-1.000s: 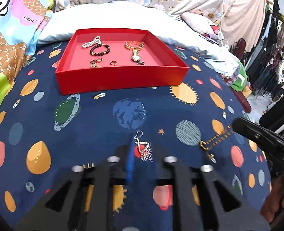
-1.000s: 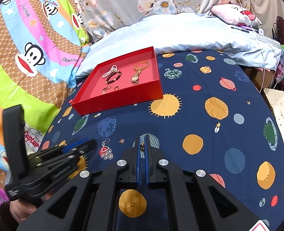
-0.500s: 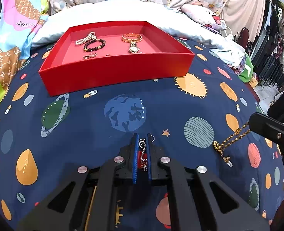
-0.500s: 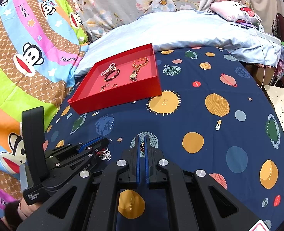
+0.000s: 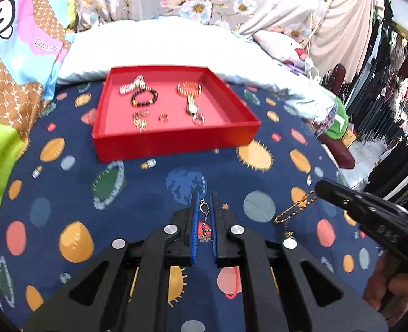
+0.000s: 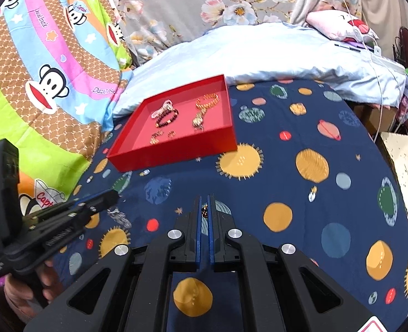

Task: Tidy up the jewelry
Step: 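Carry chain and silver earring into the red tray and open both grippers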

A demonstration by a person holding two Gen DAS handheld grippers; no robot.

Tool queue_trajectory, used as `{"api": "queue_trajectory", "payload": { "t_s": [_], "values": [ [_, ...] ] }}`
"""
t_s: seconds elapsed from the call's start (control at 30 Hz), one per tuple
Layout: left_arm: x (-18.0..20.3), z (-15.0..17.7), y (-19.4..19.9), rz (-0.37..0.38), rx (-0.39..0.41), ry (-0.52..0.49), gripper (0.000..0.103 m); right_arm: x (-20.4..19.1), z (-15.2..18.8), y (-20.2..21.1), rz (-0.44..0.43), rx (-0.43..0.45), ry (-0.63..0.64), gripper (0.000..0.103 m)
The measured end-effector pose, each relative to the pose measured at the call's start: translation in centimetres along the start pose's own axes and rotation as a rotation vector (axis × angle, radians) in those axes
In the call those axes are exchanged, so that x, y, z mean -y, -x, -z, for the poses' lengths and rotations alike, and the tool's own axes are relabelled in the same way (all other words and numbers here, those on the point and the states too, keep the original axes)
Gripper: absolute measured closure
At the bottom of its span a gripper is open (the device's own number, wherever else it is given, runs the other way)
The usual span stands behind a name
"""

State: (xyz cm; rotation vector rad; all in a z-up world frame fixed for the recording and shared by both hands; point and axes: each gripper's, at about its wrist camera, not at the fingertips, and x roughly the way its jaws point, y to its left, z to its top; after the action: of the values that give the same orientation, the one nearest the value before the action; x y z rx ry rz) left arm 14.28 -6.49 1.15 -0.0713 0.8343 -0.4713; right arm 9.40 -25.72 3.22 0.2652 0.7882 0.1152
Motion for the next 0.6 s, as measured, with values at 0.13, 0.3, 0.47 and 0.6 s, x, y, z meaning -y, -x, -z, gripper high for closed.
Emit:
{"api": "queue_trajectory", "payload": {
  "t_s": [0.13,0.3,0.47,0.6],
  "values": [
    [-0.2,-1.8,1.9,0.006,0.04,-0.013,0.097,-0.7,-1.6,0.5,-0.02,0.023,0.028,0.1],
    [-0.9,-4.9,3.4,0.026,0.087,-0.016,0.097,-1.8,-5.0,0.7,-0.066,0.061,0.064,0.1],
    [-1.7,-9.0,3.7,0.037,0.139,-0.021,0.097,-3.0,-9.2,0.4,-0.098,0.101,0.101,0.1],
    [-2.2,-12.1,2.5,0.023,0.164,-0.033,0.097,-3.9,-12.4,-1.2,-0.096,0.112,0.132,0.1]
  ]
}}
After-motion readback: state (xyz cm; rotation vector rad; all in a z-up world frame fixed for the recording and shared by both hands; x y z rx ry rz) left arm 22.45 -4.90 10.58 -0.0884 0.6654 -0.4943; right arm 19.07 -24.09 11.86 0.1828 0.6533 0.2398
